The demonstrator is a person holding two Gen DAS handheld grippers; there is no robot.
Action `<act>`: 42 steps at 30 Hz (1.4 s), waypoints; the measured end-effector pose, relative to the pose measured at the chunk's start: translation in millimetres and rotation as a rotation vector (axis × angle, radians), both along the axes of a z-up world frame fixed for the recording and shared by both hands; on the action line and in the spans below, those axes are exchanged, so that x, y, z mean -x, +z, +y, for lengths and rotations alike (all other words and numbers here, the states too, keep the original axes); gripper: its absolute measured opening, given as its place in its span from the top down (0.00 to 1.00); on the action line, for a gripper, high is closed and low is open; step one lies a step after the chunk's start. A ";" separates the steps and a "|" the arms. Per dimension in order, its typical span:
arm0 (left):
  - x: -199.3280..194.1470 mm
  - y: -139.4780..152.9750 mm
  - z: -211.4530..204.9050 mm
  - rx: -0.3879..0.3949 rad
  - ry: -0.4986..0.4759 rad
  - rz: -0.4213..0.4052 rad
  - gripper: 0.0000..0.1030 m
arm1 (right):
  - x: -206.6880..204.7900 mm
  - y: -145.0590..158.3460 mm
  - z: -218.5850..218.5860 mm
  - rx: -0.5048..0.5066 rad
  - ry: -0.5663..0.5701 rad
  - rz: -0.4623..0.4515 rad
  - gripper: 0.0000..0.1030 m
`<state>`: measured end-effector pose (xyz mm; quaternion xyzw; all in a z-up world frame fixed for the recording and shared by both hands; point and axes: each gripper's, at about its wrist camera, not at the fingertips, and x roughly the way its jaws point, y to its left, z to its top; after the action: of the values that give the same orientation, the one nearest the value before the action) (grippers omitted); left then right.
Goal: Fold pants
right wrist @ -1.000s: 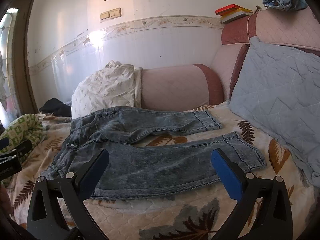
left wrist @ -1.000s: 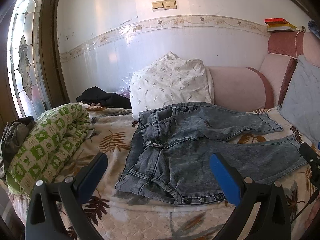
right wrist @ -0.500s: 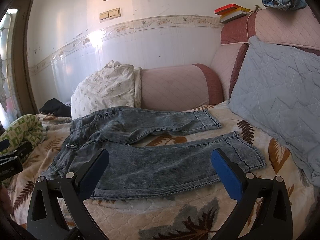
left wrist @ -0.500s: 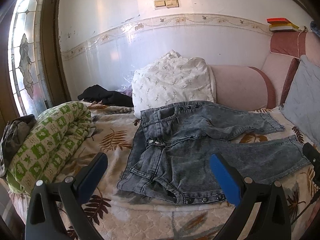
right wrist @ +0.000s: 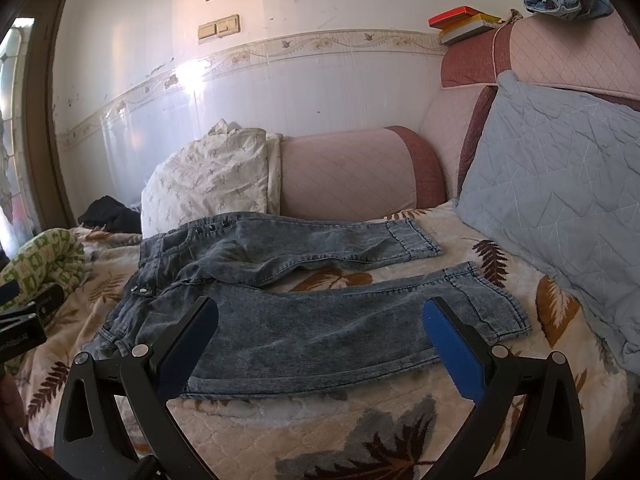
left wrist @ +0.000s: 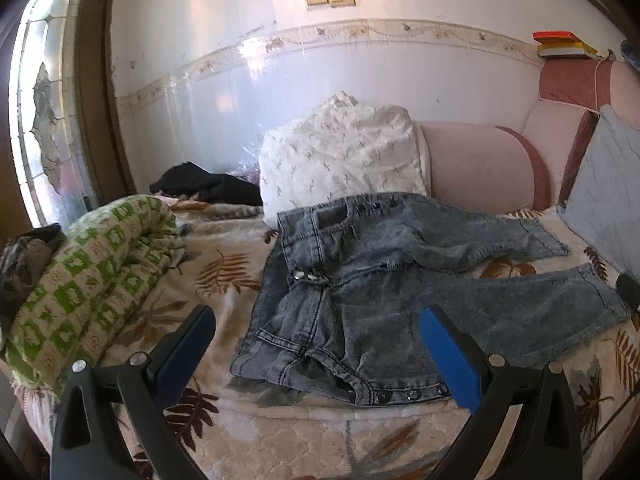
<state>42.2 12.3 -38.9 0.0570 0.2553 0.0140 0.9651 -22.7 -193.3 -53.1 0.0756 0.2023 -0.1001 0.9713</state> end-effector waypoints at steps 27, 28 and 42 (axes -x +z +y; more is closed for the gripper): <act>-197.0 -22.5 100.7 0.001 0.126 0.231 0.00 | -104.8 -22.3 -128.5 -0.204 0.009 0.243 0.00; -216.6 -21.4 101.9 0.010 0.128 0.260 0.00 | -115.1 -21.0 -131.2 -0.192 0.030 0.256 0.00; -387.1 -75.6 119.5 0.353 0.131 0.541 0.39 | -255.4 -13.2 -191.0 -0.034 0.032 0.361 0.00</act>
<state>429.2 131.8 -114.4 -0.1259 0.5038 0.0158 0.8544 232.6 -384.3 -66.3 0.0696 0.3761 -0.0930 0.9193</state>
